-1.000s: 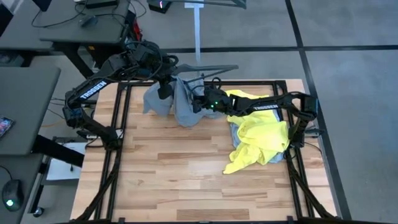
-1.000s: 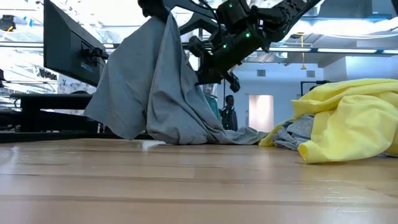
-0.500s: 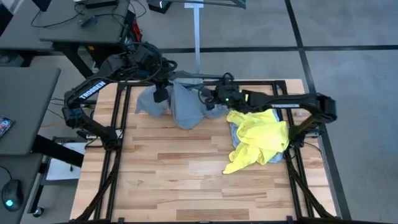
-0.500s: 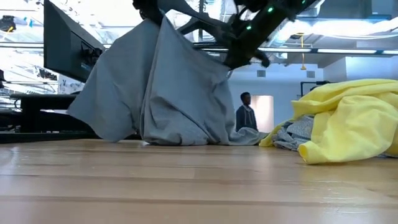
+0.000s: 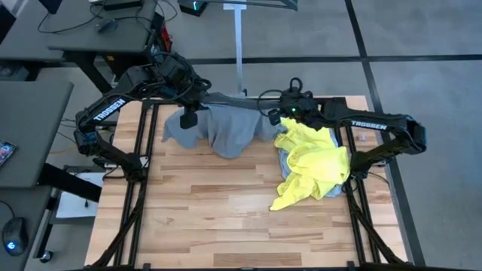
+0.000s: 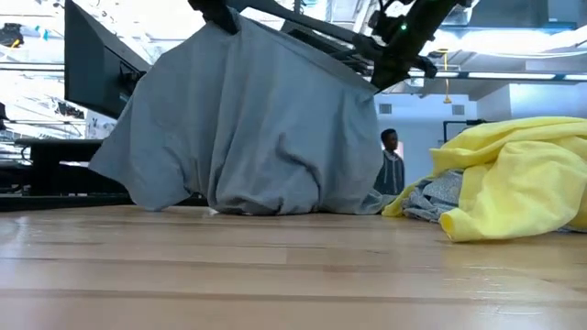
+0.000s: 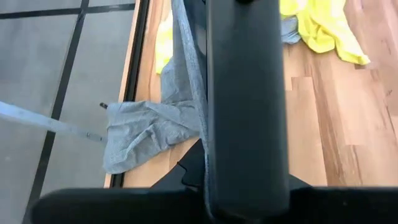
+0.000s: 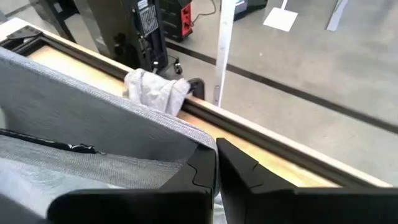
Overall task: Hang clothes
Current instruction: Hang the gray shirt on the black hanger
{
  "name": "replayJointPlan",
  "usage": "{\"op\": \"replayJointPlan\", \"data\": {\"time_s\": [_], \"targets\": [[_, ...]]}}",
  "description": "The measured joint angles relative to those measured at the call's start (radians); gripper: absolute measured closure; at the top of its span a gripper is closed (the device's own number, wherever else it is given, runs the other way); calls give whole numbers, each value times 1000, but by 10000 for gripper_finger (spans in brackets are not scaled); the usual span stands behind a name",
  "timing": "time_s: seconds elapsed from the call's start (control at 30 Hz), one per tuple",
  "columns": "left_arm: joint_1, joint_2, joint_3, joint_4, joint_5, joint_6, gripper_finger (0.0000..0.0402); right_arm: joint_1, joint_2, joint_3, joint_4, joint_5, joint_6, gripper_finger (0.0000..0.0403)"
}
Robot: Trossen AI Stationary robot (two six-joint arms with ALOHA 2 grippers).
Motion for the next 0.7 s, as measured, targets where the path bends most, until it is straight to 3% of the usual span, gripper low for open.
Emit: {"op": "replayJointPlan", "data": {"time_s": [0.27,0.7], "targets": [[6,5,-3,-93,-84,-11,374,-16,-75,1,-32,-23,-46,403],[10,5,-3,-6,-178,-75,374,8,-130,1,-55,-101,-47,403]]}}
